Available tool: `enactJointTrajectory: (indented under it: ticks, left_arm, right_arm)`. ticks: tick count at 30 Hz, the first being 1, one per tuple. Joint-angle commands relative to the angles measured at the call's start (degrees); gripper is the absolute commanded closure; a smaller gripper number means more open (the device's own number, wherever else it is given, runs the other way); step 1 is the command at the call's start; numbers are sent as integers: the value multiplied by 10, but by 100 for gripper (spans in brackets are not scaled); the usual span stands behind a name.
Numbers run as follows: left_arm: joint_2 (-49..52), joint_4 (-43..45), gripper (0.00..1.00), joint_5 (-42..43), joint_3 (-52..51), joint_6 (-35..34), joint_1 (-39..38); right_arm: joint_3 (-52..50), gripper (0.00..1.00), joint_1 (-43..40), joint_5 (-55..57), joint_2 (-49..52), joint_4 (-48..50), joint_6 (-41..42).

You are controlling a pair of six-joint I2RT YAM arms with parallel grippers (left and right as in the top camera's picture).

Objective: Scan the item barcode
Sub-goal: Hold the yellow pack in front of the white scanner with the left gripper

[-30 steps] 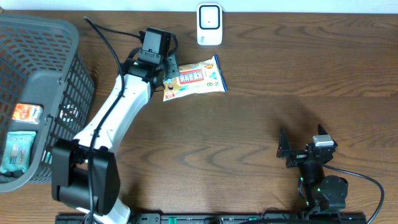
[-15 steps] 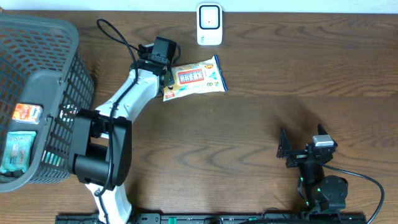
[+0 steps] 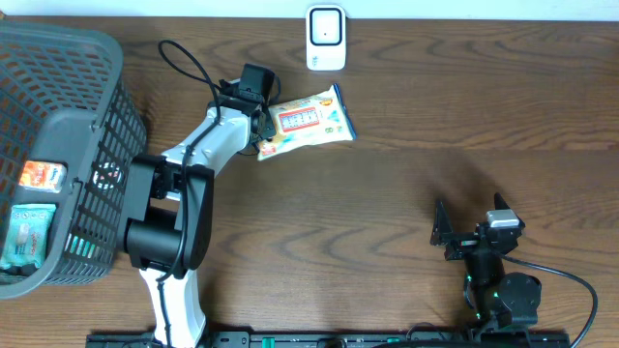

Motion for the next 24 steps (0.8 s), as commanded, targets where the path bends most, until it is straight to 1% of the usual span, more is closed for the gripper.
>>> enactJointTrajectory:
  ticks: [1,3,8,16,21,24]
  left_arm:
    - [-2,14,92,24,6,-5,-6]
    - [-3,26,92,31,6,-5,-12]
    - [-4,63,93,96,6,-5,-27]
    - [-4,123,93,111,6,-2,-55]
    - [-4,168,93,215,6,61,-70]
    - [-4,190,93,248,6,65,-79]
  right_arm:
    - [-1,1,-2,0,-1,-2,6]
    - [-1,1,-2,0,-1,-2,6]
    - [-1,1,-2,0,-1,-2,6]
    - [-1,1,-2,0,-1,-2,6]
    - [-1,1,-2,0,-1,-2,6]
    - [-1,1,-2,0,-1,-2,6]
